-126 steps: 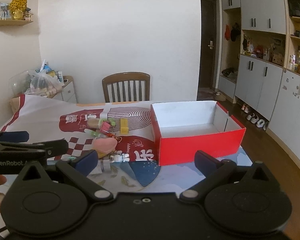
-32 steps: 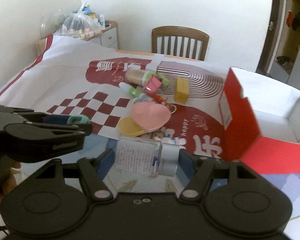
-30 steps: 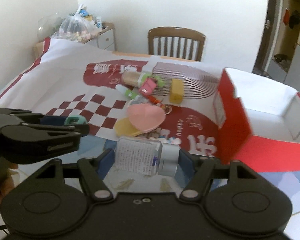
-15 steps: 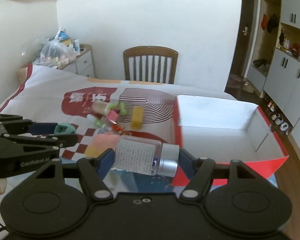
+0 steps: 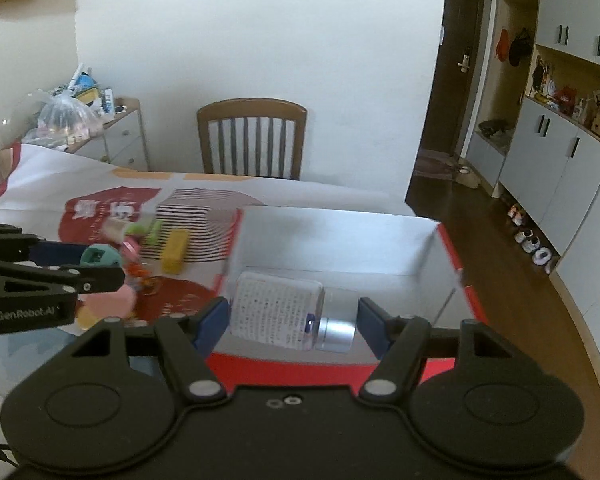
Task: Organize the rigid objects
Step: 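Carry the sharpener and bottle with both grippers into the red shoebox, then open the left gripper and right gripper to drop both items in the box, then withdraw both tools from the box back toward the remaining items, then grasp the pink heart dish with the left gripper while the right grasps the bunny keychain, then carry the heart dish and bunny keychain with both grippers into the shoebox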
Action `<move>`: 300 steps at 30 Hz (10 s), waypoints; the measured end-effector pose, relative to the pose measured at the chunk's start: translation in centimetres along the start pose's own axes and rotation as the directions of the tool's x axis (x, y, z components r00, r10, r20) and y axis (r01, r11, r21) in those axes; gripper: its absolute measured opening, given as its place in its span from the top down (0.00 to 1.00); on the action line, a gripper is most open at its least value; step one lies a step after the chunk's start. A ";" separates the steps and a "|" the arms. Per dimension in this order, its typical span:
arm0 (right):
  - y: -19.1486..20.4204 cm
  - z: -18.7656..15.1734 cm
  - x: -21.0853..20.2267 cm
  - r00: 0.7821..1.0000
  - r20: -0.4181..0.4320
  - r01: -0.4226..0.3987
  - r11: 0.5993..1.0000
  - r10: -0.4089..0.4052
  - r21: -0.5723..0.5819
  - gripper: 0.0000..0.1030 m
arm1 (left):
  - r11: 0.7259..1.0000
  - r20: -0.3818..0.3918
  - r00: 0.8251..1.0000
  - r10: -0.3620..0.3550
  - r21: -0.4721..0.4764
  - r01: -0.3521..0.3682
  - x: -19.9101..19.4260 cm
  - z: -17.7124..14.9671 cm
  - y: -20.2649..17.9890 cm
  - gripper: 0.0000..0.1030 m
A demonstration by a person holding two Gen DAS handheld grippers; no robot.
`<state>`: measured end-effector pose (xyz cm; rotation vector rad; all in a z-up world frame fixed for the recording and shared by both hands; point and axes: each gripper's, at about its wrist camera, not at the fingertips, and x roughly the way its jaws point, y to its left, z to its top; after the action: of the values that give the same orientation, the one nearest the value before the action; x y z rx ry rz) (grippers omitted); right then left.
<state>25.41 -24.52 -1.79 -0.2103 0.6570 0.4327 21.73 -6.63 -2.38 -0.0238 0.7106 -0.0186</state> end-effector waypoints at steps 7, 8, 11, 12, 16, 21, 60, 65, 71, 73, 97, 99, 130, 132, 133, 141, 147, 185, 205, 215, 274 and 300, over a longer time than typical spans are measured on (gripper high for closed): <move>-5.7 0.2 2.8 0.997 -0.065 -0.035 0.999 0.035 0.005 0.33 | 1.000 -0.022 1.000 -0.004 -0.013 0.004 4.2 2.7 -4.6 0.62; -6.4 0.2 3.3 0.997 -0.070 -0.037 0.999 0.037 0.005 0.33 | 1.000 -0.027 1.000 -0.004 -0.016 0.003 4.8 3.0 -5.0 0.62; -8.1 0.1 4.8 0.993 -0.097 -0.061 0.998 0.061 -0.002 0.33 | 1.000 -0.059 0.998 0.011 -0.023 -0.013 7.1 4.0 -6.3 0.62; -8.4 0.1 5.3 0.992 -0.105 -0.069 0.998 0.067 -0.009 0.33 | 1.000 -0.066 0.998 0.018 -0.021 -0.019 7.8 4.2 -6.6 0.62; -9.2 0.0 7.5 0.978 -0.167 -0.130 0.991 0.121 -0.039 0.33 | 0.999 -0.089 0.996 0.033 -0.003 -0.034 10.5 5.3 -7.9 0.62; -9.2 0.1 9.8 0.969 -0.207 -0.151 0.986 0.133 -0.075 0.33 | 0.999 -0.151 0.987 0.046 0.006 -0.045 14.7 6.3 -8.4 0.62; -10.0 0.7 18.8 0.871 -0.474 -0.184 0.980 0.124 -0.081 0.32 | 0.999 -0.519 0.855 0.019 -0.024 -0.036 27.7 5.6 -8.6 0.62; -10.2 0.9 18.6 0.876 -0.463 -0.187 0.980 0.133 -0.072 0.27 | 0.997 -0.513 0.858 0.018 -0.052 -0.052 27.6 6.1 -8.5 0.61; -10.0 0.8 17.3 0.891 -0.431 -0.189 0.980 0.143 -0.066 0.27 | 0.996 -0.478 0.878 0.013 -0.072 -0.054 25.7 6.3 -8.6 0.61; -10.1 0.9 16.7 0.897 -0.416 -0.191 0.980 0.151 -0.056 0.26 | 0.995 -0.463 0.886 0.011 -0.079 -0.053 24.9 6.7 -8.6 0.61; -10.7 1.1 9.4 0.957 -0.217 -0.209 0.977 0.193 -0.053 0.21 | 0.991 -0.167 0.984 0.062 -0.107 -0.081 11.9 6.9 -7.7 0.61; -10.4 1.2 8.7 0.958 -0.203 -0.216 0.975 0.203 -0.044 0.20 | 0.991 -0.137 0.988 0.066 -0.105 -0.081 10.7 6.5 -7.3 0.61; 2.6 -0.6 -0.3 0.963 0.051 -0.265 0.964 0.264 0.011 0.00 | 0.995 0.107 0.992 0.071 -0.076 -0.063 -4.2 -3.0 5.0 0.31; 3.6 -0.9 -0.5 0.961 0.052 -0.271 0.962 0.270 0.013 0.00 | 0.995 0.114 0.991 0.072 -0.078 -0.064 -4.6 -3.5 6.0 0.26; 4.0 -1.1 -0.6 0.960 0.055 -0.274 0.962 0.273 0.013 0.00 | 0.995 0.119 0.990 0.075 -0.081 -0.065 -4.8 -3.7 6.4 0.22; 7.5 -2.1 -0.9 0.952 0.055 -0.302 0.953 0.302 0.006 0.00 | 0.993 0.122 0.988 0.100 -0.071 -0.092 -5.1 -5.3 8.9 0.20; 9.7 -2.9 -0.3 0.950 0.032 -0.309 0.951 0.310 -0.017 0.00 | 0.992 0.095 0.990 0.100 -0.091 -0.091 -4.4 -6.3 10.8 0.20; 16.5 -6.5 13.6 0.950 -0.195 -0.279 0.941 0.242 -0.192 0.17 | 0.996 -0.119 0.990 0.080 -0.035 -0.084 9.9 -8.6 12.8 0.20; 17.4 -6.9 15.0 0.956 -0.204 -0.250 0.950 0.211 -0.188 0.42 | 0.994 -0.109 0.988 0.107 0.019 -0.105 11.4 -8.9 12.1 0.26; 17.5 -6.9 14.3 0.957 -0.199 -0.248 0.950 0.210 -0.192 0.45 | 0.995 -0.108 0.990 0.086 -0.039 -0.090 10.6 -8.5 13.0 0.28; 17.3 -6.0 12.6 0.983 -0.164 -0.091 0.996 0.087 -0.019 0.46 | 0.960 -0.053 0.985 0.163 -0.223 -0.170 1.4 -9.7 17.6 0.28; 6.4 2.0 3.7 0.994 -0.020 -0.105 0.993 0.104 -0.053 0.46 | 0.995 0.062 0.996 0.069 -0.076 -0.064 -0.6 -1.3 8.2 0.28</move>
<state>26.27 -17.00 -2.89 -0.2314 0.6759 0.5505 20.45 1.58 -3.20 -0.0714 0.6470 0.0723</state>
